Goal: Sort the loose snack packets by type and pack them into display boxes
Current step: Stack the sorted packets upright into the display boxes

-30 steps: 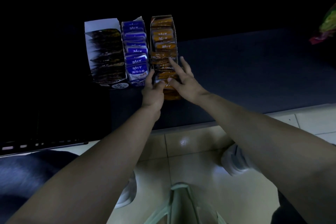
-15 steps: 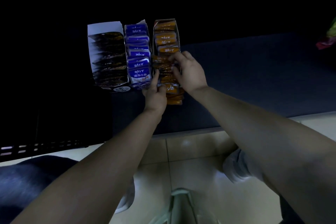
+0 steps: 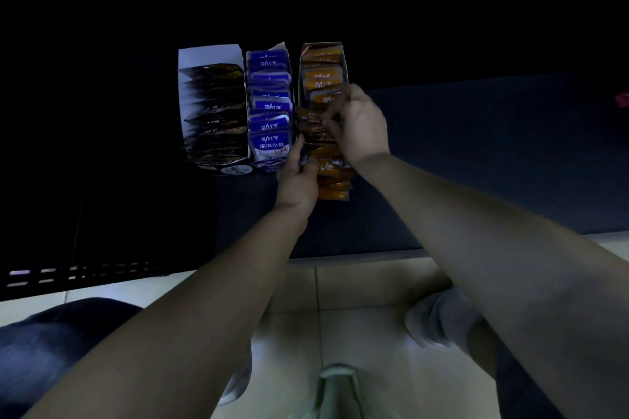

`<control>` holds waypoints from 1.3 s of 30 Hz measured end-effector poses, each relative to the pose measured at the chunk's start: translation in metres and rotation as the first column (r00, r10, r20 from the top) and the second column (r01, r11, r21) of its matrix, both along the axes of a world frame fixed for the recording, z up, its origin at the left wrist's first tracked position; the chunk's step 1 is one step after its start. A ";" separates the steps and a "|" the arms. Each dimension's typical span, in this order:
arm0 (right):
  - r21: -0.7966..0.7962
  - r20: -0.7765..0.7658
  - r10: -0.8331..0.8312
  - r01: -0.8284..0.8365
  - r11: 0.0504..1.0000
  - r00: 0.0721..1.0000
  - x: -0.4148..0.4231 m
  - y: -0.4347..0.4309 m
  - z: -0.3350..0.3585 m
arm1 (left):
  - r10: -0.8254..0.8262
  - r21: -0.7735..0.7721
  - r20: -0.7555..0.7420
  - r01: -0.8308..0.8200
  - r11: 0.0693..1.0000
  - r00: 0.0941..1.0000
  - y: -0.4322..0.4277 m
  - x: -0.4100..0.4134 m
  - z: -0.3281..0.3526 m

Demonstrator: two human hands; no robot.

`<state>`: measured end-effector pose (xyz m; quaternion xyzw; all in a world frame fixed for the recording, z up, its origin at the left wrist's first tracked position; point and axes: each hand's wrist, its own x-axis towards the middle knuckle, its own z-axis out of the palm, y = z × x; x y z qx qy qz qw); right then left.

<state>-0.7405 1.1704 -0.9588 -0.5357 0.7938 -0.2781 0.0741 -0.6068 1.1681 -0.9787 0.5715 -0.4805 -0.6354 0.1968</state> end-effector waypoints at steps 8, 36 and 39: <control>-0.086 0.112 0.030 -0.021 0.996 0.993 -0.011 0.012 -0.010 | 0.021 -0.005 0.001 -0.021 1.000 1.000 0.005 -0.001 0.002; -0.115 0.249 0.049 -0.021 0.993 0.967 -0.019 0.017 -0.018 | -0.013 -0.034 0.015 0.014 0.999 1.000 0.006 0.001 0.010; -0.121 0.248 0.011 0.020 0.992 0.969 -0.020 0.019 -0.016 | -0.009 -0.043 0.019 0.010 0.999 1.000 0.004 -0.001 0.010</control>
